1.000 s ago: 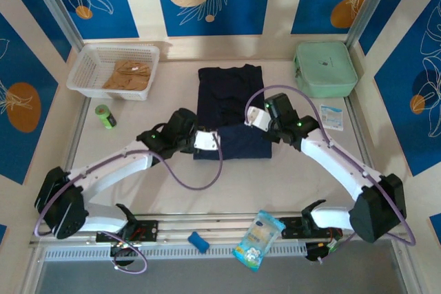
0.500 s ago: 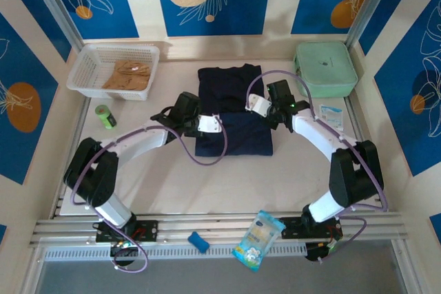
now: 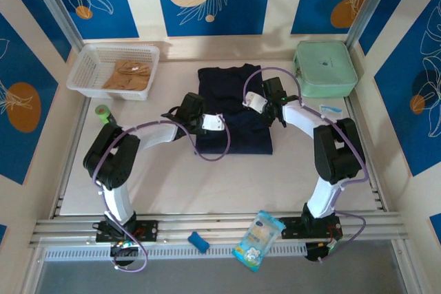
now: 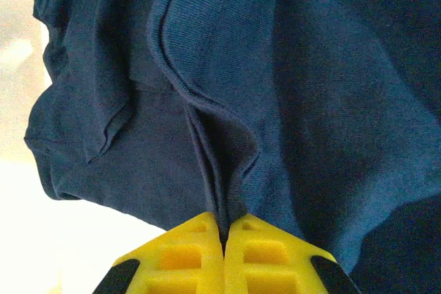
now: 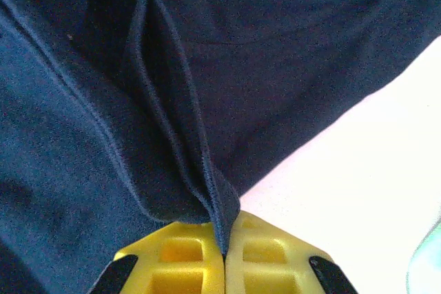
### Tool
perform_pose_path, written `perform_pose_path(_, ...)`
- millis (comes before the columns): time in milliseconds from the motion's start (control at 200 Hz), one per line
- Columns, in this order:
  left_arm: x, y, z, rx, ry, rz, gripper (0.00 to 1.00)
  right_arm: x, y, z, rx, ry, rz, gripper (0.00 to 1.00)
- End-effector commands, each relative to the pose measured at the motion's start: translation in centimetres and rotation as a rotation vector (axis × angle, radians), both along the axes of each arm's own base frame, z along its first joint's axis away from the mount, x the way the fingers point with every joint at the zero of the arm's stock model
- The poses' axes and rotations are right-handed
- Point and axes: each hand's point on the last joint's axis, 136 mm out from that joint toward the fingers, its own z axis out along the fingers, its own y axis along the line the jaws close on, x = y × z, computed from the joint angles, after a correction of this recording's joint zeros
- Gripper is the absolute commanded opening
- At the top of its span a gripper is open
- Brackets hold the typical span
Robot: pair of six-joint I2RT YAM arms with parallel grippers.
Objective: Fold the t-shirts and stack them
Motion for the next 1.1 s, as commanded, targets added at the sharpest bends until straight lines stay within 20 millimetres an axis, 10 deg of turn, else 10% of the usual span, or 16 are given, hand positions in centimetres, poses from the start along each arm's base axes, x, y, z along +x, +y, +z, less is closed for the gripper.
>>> perform_pose_path(0, 2.4, 0.2, 1.0, -0.03, -0.058, 0.05, 0.0, 2.0, 0.4, 0.3, 0.053, -0.039, -0.036, 0.0)
perform_pose_path(405, 3.4, 1.2, 1.2, 0.002, -0.085, 0.113, 0.0, 3.8, 0.0, -2.0, 0.076, -0.024, -0.093, 0.0)
perform_pose_path(485, 3.5, 1.4, 1.0, 0.014, -0.085, 0.124, 0.28, 4.1, -0.1, -2.2, 0.078, -0.023, -0.112, 0.02)
perform_pose_path(645, 4.9, 2.0, 1.8, -0.035, -0.134, 0.218, 0.7, 5.6, -0.6, -0.5, 0.109, -0.089, -0.194, 0.43)
perform_pose_path(831, 8.1, 3.7, 9.8, -0.213, -0.386, 0.42, 1.0, 6.6, -1.2, 5.4, 0.201, -0.199, -0.238, 0.59)
perform_pose_path(1096, 7.5, 9.1, 22.9, -0.461, -0.538, 0.64, 0.99, 1.2, -1.1, 16.1, 0.322, -0.359, -0.06, 0.72)
